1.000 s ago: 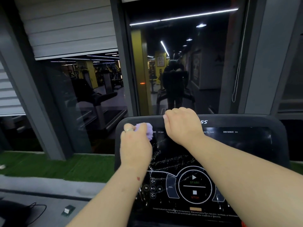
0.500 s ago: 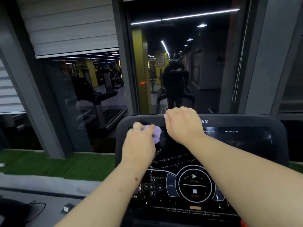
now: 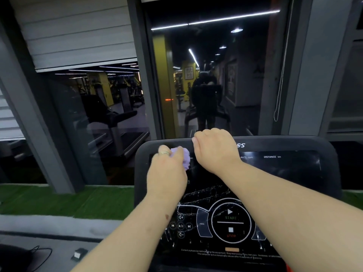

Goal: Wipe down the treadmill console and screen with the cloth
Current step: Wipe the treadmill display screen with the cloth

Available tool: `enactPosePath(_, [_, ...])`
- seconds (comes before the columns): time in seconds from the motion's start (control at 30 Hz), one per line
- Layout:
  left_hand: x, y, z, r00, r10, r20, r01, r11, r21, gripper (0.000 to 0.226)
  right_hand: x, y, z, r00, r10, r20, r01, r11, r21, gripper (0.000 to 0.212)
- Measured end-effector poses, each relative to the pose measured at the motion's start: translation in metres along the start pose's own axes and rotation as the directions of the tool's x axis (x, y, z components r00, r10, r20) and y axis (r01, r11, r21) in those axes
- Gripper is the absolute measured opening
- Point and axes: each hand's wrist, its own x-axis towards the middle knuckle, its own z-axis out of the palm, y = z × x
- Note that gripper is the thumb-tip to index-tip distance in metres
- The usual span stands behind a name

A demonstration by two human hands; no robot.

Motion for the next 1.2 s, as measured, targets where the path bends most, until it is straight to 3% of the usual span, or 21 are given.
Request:
enactPosePath(0.07, [0.000,-0.006,0.000,0.996,0.091,0.024,-0.092,0.996,0.020,0.040,0.000,0.000,0.000,1.000,-0.003,-0.006,0.003,1.000,0.013,0.031])
enactPosePath(0.2, [0.020,-0.022,-0.011,0.984,-0.162,-0.073,0.155,0.984,-0.091,0.033,0.000,0.001,0.001,1.000,0.008,-0.005,-0.008,1.000,0.002,0.036])
enactPosePath(0.23, [0.012,-0.016,-0.009,0.984,-0.163,-0.070,0.157,0.984,-0.085,0.032,-0.001,0.001,0.001,1.000,0.007,0.000,-0.007,1.000,-0.001,0.035])
enactPosePath(0.37, [-0.040,0.002,0.006,0.997,0.038,0.060,-0.034,0.998,-0.057,0.038,-0.001,-0.001,0.000,1.000,0.007,0.020,-0.007,1.000,-0.012,0.036])
enactPosePath(0.43, [-0.029,-0.016,0.003,0.994,0.095,0.055,-0.093,0.995,-0.041,0.038,-0.001,-0.002,0.000,1.000,0.011,0.019,-0.011,1.000,-0.006,0.037])
enactPosePath(0.57, [0.008,-0.042,-0.008,0.997,-0.061,-0.051,0.061,0.998,-0.003,0.034,-0.001,-0.001,0.000,1.000,0.009,-0.010,-0.009,1.000,-0.012,0.036])
enactPosePath(0.77, [-0.047,-0.036,0.008,0.983,0.160,0.089,-0.158,0.987,-0.025,0.026,-0.002,-0.003,-0.003,1.000,0.010,-0.002,-0.010,1.000,-0.015,0.031])
enactPosePath(0.93, [-0.012,-0.051,-0.003,0.999,-0.002,-0.050,0.003,1.000,0.019,0.025,-0.001,-0.003,-0.006,0.999,0.026,0.044,-0.025,0.999,-0.029,0.037])
enactPosePath(1.1, [-0.047,-0.054,0.010,0.984,0.177,0.034,-0.175,0.983,-0.052,0.033,-0.001,-0.003,-0.005,0.999,0.026,0.040,-0.025,0.999,-0.038,0.037])
enactPosePath(1.2, [-0.012,-0.068,-0.004,0.996,0.067,-0.052,-0.068,0.997,-0.023,0.029,0.000,-0.004,-0.005,0.999,0.021,0.048,-0.018,0.999,-0.046,0.037])
